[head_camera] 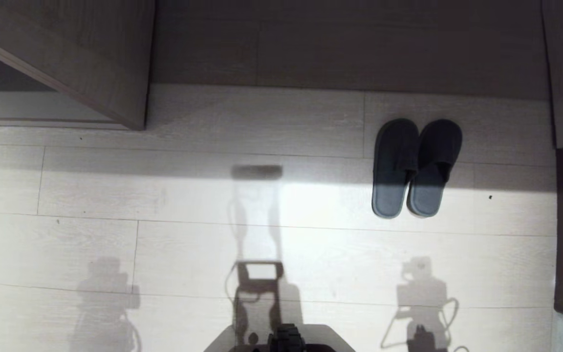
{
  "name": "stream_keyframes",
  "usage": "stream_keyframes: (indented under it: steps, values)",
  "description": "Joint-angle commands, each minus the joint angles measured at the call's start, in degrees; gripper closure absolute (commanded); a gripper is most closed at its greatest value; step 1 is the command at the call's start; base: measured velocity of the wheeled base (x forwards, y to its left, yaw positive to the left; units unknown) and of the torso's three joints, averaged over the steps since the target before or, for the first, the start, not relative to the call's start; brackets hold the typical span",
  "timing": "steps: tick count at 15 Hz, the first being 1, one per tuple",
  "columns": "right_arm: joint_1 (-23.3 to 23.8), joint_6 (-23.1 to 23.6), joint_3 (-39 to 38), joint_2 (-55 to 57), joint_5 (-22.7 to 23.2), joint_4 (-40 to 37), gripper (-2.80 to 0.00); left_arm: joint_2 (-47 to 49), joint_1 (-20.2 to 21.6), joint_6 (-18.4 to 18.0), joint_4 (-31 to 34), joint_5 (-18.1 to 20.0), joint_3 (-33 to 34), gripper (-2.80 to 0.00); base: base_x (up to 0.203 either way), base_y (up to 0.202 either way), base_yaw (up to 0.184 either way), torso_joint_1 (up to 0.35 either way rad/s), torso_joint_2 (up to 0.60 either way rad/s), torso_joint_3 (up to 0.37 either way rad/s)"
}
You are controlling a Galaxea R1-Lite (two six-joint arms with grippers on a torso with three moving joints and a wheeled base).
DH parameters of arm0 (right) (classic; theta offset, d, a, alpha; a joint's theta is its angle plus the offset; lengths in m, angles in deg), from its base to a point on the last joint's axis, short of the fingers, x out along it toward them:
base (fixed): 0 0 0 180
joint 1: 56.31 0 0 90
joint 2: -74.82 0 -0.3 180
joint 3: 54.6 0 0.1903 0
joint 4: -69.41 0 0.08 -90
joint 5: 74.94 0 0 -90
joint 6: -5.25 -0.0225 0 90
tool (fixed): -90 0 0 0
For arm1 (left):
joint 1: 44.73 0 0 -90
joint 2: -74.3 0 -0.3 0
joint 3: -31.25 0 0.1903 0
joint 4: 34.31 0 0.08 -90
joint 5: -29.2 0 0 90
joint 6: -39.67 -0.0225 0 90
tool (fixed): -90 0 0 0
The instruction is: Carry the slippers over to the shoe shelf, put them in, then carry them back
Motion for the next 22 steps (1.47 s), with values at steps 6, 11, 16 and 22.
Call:
stream_keyframes:
  steps: [6,11,16,22]
  values:
    - [0.0,0.0,0.0,0.1,0.0,0.0,0.0,0.1,0.0,0.0,0.0,0.0,0.0,0.0,0.0,0.0,0.0,0.004,0.0,0.202]
    - [0.0,0.0,0.1,0.1,0.0,0.0,0.0,0.1,0.0,-0.1,0.0,0.1,0.0,0.0,0.0,0.0,0.0,0.002,0.0,0.202]
    - [0.0,0.0,0.0,0.1,0.0,0.0,0.0,0.1,0.0,0.0,0.0,0.0,0.0,0.0,0.0,0.0,0.0,0.001,0.0,0.203]
    - [0.0,0.0,0.0,0.1,0.0,0.0,0.0,0.1,0.0,0.0,0.0,0.0,0.0,0.0,0.0,0.0,0.0,-0.001,0.0,0.201]
